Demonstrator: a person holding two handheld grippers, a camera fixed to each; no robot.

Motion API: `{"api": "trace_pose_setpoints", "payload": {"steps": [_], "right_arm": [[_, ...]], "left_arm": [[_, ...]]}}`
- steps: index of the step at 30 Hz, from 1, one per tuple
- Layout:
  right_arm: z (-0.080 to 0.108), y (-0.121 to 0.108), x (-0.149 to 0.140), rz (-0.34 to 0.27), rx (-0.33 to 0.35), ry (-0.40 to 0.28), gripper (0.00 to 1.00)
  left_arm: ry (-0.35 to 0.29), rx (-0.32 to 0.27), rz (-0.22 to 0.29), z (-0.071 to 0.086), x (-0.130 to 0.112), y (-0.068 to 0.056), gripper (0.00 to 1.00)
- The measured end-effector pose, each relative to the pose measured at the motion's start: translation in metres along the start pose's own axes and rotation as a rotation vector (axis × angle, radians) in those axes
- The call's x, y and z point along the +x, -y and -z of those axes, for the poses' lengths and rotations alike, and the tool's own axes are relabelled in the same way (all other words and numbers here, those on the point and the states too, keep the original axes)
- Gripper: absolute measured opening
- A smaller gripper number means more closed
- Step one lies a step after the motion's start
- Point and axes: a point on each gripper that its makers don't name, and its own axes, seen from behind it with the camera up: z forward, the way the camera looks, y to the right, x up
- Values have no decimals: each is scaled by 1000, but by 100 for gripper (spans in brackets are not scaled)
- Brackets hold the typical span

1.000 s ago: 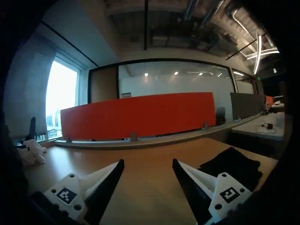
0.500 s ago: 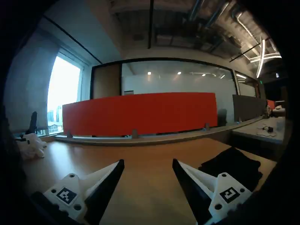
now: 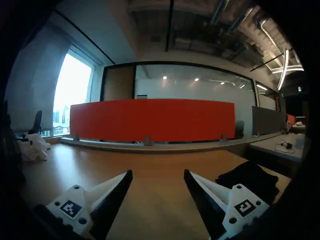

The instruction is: Fold towel

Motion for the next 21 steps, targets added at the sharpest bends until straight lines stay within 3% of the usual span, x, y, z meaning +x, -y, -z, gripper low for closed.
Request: {"api": "trace_pose_setpoints", "payload": {"steps": [21], "right_arm": [[0, 1, -1, -1, -1, 1, 100]], "left_arm": [[0, 0, 0, 0, 1, 0, 95]]}}
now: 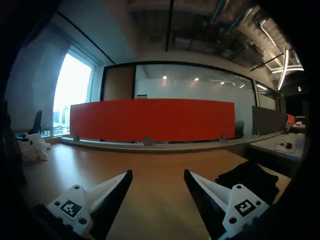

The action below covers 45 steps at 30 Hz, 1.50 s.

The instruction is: Fold towel

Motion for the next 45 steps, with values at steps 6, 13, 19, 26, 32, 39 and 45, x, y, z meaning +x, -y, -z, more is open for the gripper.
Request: {"api": "trace_pose_setpoints", "payload": {"steps": [6, 13, 19, 26, 32, 39, 45], "right_arm": [[0, 0, 1, 1, 0, 0, 100], [0, 0, 0, 0, 0, 1, 100], [0, 0, 0, 0, 0, 1, 100], [0, 0, 0, 0, 0, 0, 100], [0, 0, 1, 0, 0, 0, 100], [0, 1, 1, 0, 0, 1, 100], [0, 1, 0, 0, 0, 0, 100]], "left_arm": [[0, 0, 0, 0, 0, 0, 95], [0, 0, 0, 0, 1, 0, 95], [1, 0, 0, 0, 2, 0, 95], [1, 0, 0, 2, 3, 0, 95], [2, 0, 0, 2, 5, 1, 95], [3, -1, 0, 3, 6, 0, 95], [3, 0, 3, 3, 6, 1, 95]]}}
